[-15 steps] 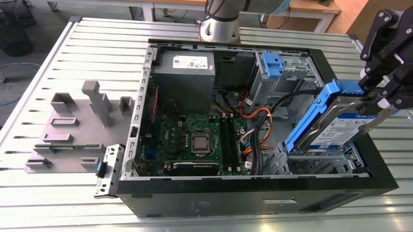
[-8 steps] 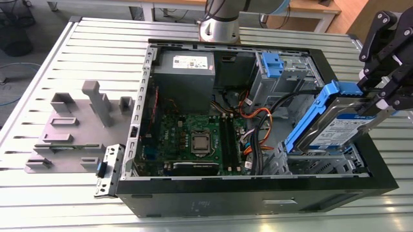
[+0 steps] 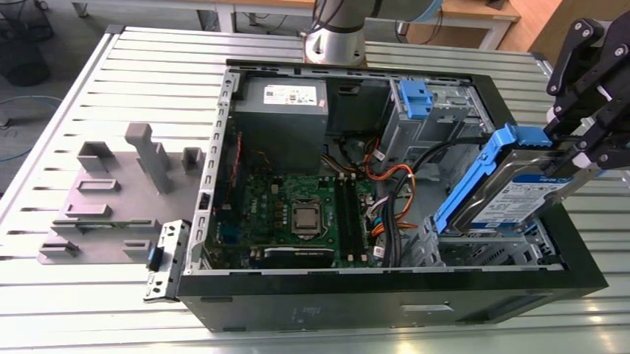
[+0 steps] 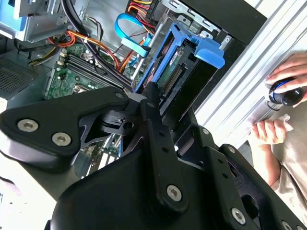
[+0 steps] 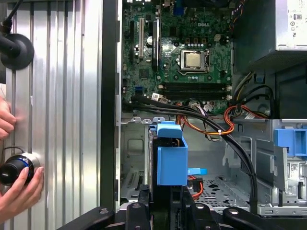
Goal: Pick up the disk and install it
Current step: 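Pick up the disk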
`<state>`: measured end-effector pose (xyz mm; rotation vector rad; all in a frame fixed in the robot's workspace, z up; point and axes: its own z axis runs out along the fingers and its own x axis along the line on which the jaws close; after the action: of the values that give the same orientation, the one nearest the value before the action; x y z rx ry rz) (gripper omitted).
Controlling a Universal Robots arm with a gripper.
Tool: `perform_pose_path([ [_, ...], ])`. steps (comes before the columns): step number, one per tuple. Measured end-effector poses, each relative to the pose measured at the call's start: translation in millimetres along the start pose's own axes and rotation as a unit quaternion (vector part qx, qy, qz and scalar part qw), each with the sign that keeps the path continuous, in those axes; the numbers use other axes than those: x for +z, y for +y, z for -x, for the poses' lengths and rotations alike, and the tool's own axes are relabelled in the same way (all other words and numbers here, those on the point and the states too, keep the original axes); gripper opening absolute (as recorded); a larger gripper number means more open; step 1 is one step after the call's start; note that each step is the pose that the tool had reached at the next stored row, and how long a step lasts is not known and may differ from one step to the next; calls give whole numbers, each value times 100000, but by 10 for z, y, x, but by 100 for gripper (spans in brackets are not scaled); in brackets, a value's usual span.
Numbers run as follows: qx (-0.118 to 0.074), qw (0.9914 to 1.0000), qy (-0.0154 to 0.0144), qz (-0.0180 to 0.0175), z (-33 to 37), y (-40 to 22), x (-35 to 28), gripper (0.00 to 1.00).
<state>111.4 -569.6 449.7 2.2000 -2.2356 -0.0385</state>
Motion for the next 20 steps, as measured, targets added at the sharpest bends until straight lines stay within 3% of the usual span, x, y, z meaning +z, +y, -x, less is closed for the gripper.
perform_pose_path([
  [10,0,100000,-1,0,-1,-1,33,35],
  [20,0,100000,5,0,-2,-2,120,35],
])
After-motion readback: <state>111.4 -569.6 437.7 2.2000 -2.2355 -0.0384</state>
